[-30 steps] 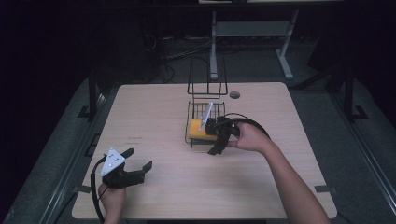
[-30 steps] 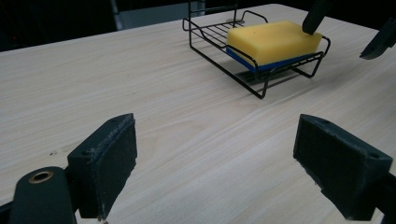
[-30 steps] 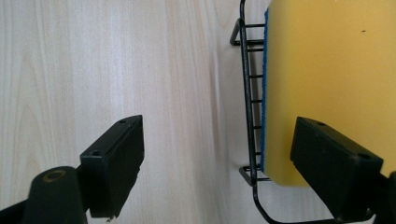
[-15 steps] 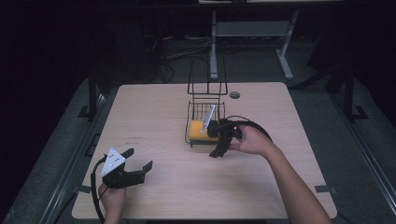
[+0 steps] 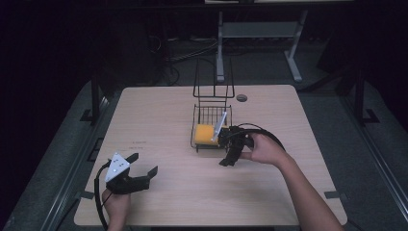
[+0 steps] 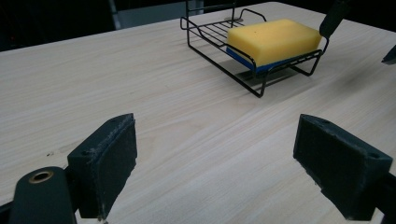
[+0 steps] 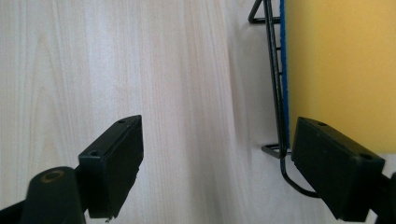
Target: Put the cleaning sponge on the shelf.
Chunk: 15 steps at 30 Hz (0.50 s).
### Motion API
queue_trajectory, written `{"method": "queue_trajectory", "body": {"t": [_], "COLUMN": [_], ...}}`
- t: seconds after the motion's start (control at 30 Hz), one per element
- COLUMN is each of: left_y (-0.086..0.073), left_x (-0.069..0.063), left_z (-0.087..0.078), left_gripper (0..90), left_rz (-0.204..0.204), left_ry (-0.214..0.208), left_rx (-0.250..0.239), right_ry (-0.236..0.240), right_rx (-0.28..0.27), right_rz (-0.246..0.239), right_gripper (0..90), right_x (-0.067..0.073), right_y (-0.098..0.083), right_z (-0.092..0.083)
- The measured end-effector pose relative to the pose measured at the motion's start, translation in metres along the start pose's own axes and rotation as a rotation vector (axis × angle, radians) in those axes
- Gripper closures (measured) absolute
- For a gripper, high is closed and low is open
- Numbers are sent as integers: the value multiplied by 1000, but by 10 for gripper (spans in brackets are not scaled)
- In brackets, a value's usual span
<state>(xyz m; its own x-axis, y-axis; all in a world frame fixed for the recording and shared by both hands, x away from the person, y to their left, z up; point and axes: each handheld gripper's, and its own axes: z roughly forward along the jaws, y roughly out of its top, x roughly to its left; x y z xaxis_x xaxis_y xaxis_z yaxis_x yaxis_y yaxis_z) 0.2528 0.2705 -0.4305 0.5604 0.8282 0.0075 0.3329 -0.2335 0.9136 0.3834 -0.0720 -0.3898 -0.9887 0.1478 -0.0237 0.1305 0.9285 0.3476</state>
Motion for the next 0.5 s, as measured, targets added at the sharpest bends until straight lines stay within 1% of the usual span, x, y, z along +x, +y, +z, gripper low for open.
{"method": "queue_trajectory", "body": {"t": [0.2, 0.4, 0.5], "left_y": [0, 0, 0], "left_x": [0, 0, -1], "left_z": [0, 0, 0], "left_gripper": [128, 128, 128], "left_rz": [2, 4, 3], "left_ry": [0, -1, -2], "left_rx": [1, 2, 1], "right_ry": [-3, -4, -4], "right_rx": [-9, -9, -18], "right_rz": [-4, 5, 10], "right_gripper": [167, 166, 167], "right_x": [4, 10, 13], "right_y": [-7, -15, -19], "right_z": [-1, -1, 0]}}
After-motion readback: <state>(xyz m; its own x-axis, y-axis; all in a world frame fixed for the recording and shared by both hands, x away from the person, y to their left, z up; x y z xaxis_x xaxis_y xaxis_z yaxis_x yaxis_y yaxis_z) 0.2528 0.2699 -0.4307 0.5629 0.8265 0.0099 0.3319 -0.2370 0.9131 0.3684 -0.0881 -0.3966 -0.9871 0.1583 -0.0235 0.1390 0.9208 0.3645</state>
